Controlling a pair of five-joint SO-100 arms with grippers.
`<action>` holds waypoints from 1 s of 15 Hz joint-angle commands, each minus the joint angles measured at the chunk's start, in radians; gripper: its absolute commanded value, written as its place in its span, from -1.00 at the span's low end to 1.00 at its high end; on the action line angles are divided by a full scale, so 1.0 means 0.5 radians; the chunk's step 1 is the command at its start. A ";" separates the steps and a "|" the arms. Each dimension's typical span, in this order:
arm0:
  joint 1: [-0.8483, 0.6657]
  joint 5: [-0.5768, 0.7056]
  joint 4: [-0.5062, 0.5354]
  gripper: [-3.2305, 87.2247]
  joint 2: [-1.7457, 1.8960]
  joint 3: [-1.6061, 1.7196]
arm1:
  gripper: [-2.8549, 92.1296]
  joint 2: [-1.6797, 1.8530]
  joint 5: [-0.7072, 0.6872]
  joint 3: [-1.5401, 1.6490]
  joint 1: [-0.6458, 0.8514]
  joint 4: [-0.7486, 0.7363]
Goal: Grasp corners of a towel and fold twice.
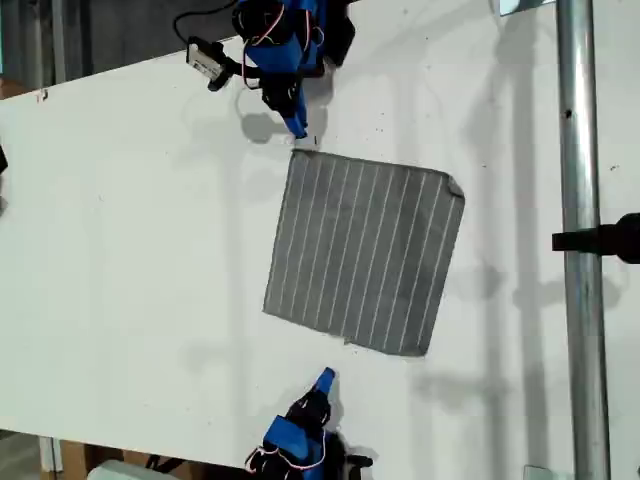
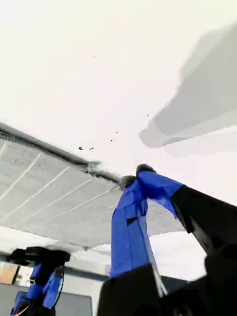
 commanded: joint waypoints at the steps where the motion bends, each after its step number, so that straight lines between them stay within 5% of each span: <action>1: -0.101 -0.865 -0.018 -0.99 0.009 0.012 | -0.94 -0.028 -0.067 -0.175 -0.279 -0.061; 6: -0.092 -0.865 -0.015 -0.99 0.009 0.012 | -0.94 -0.141 -0.089 -0.230 -0.316 -0.110; 8: -0.083 -0.874 -0.015 -0.99 0.009 0.012 | -0.94 -0.687 -0.224 -0.522 -0.383 -0.331; 15: -0.037 -0.887 -0.012 -0.99 0.006 0.012 | -0.87 -3.215 -0.285 -2.988 -1.193 -0.104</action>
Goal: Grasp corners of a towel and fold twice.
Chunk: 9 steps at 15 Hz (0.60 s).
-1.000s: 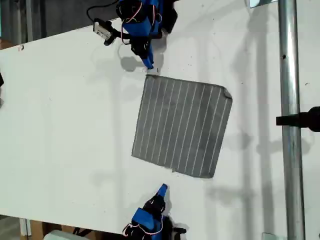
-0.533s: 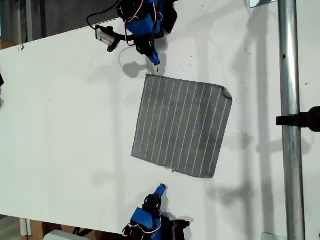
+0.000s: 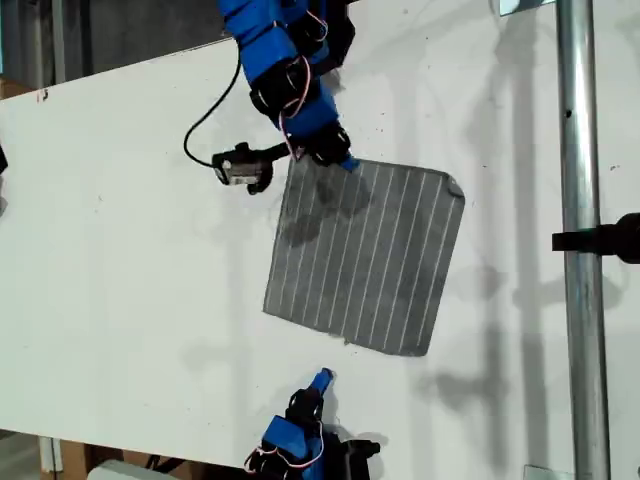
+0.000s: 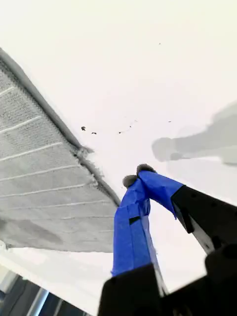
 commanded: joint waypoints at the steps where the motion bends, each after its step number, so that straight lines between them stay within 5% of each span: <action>1: 0.028 -0.025 -0.012 -0.99 0.006 0.012 | -0.87 -0.414 -0.009 -0.684 -0.187 -0.006; 2: 0.028 -0.028 -0.012 -0.99 0.006 0.012 | -0.80 -0.592 -0.009 -0.868 -0.236 -0.015; 4: 0.028 -0.018 -0.012 -0.99 0.006 0.012 | -0.23 -0.681 -0.034 -0.939 -0.267 -0.031; 5: 0.043 -0.018 -0.012 -0.99 0.006 0.012 | -0.12 -0.678 -0.058 -0.930 -0.291 0.018; 9: 0.077 -0.025 -0.012 -0.99 0.006 0.012 | -0.12 -1.092 -0.025 -1.003 -0.423 0.166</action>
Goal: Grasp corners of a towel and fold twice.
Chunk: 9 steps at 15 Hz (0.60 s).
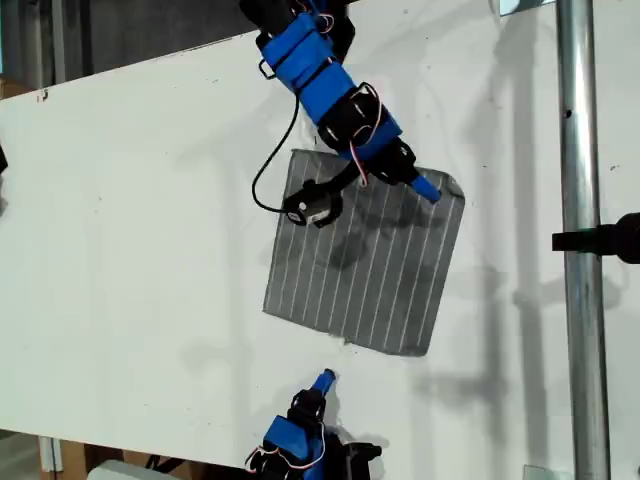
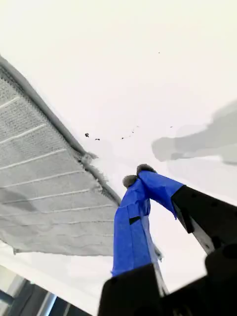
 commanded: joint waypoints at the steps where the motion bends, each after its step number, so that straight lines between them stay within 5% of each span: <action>1: 0.009 -0.025 -0.012 -0.99 0.006 0.012 | -0.14 -0.288 0.021 -0.276 -0.052 0.034; 9: 0.015 0.000 -0.012 -0.99 0.006 0.012 | -0.33 -1.279 0.074 -0.635 -0.061 -0.227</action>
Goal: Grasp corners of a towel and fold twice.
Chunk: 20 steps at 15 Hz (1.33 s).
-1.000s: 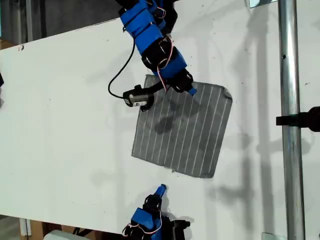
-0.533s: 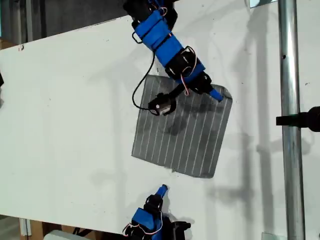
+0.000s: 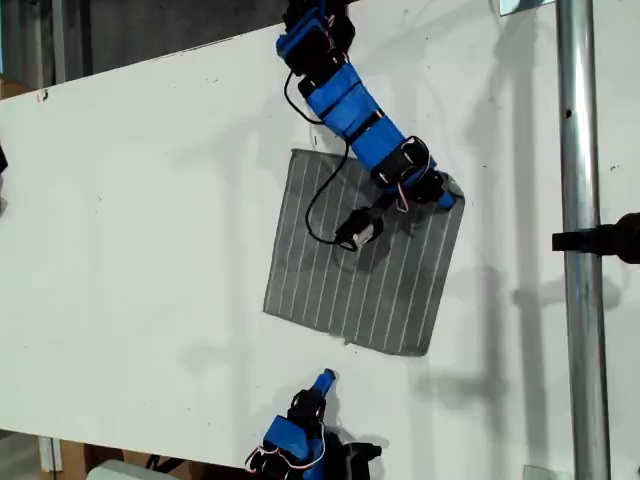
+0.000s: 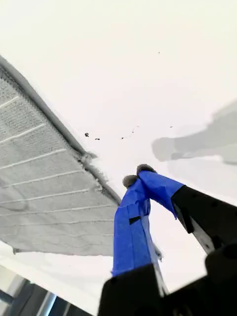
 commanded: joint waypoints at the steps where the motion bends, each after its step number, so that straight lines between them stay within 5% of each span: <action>1: 0.015 0.000 -0.012 -0.99 0.006 0.012 | -0.65 -0.199 0.031 -0.037 -0.009 -0.117; 2: 0.018 -0.009 -0.012 -0.99 0.006 0.012 | -0.94 -0.209 0.064 -0.006 0.025 -0.107; 5: 0.015 -0.052 -0.018 -0.99 0.006 0.009 | -0.94 -0.141 -0.040 0.003 0.098 -0.156; 8: -0.037 -0.009 -0.249 -0.99 -0.160 -0.344 | -0.94 -0.095 -0.055 0.018 0.120 -0.160; 16: 0.463 0.810 0.199 -0.99 -3.568 -3.200 | -0.94 -0.049 -0.058 0.025 0.153 -0.209; 18: 0.568 0.792 0.396 -0.41 -4.022 -3.636 | -0.94 -0.043 -0.052 0.025 0.153 -0.212; 20: 0.660 1.006 0.451 -0.10 -4.136 -3.813 | -0.94 -0.040 -0.046 0.025 0.153 -0.215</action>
